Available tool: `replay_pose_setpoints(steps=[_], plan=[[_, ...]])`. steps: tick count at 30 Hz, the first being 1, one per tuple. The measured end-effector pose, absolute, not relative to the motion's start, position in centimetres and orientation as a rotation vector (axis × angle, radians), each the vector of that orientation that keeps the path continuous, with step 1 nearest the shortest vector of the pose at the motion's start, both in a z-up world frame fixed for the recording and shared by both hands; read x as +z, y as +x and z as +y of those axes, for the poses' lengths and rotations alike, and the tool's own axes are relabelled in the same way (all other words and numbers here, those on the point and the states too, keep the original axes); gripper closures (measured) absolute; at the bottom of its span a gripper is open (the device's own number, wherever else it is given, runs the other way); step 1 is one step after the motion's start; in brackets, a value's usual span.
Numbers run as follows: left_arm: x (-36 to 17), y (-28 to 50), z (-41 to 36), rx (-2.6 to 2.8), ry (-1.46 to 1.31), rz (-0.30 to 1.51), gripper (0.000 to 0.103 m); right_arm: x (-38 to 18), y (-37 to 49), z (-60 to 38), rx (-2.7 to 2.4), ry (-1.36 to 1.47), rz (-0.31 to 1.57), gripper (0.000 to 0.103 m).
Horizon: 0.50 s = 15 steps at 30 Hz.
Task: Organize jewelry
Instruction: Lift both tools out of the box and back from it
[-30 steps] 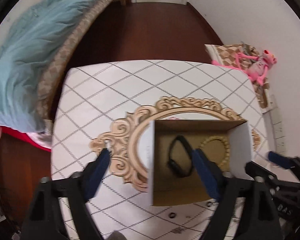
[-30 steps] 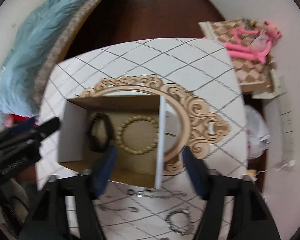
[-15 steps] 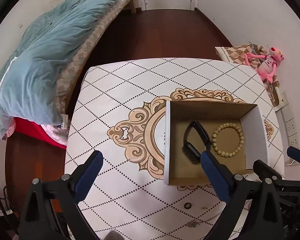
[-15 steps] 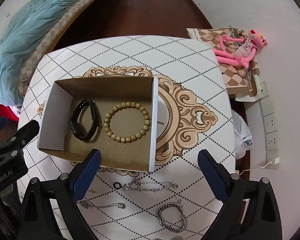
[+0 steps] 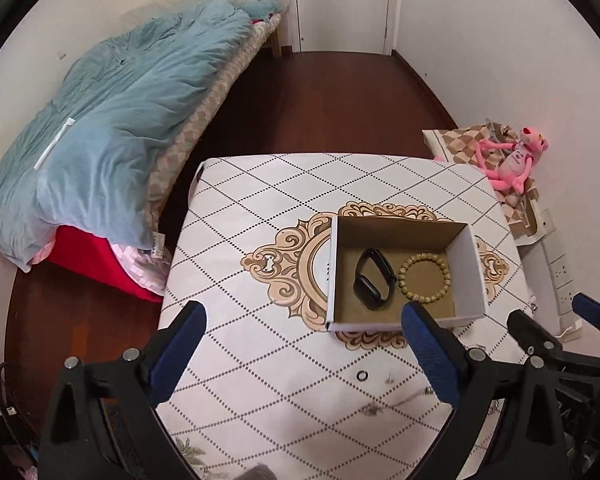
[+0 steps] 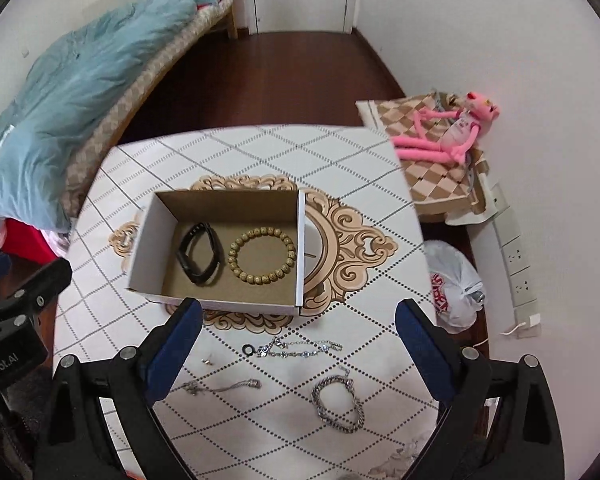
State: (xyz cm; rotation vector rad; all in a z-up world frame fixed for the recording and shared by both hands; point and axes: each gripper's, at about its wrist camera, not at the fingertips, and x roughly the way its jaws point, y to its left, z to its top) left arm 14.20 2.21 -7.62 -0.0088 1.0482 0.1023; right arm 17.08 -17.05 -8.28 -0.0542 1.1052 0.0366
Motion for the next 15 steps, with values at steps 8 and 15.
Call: replay_pose_setpoints(steps=[8,15], plan=[[-5.4,10.7,2.9,0.106,-0.021,1.011,0.003,-4.3,12.9,-16.4,0.042,-0.063,1.017,0.005],[-5.4,8.5,3.7,0.147,-0.041,1.008,0.003,-4.3,10.3,-16.6,0.065,-0.007,1.012,0.005]])
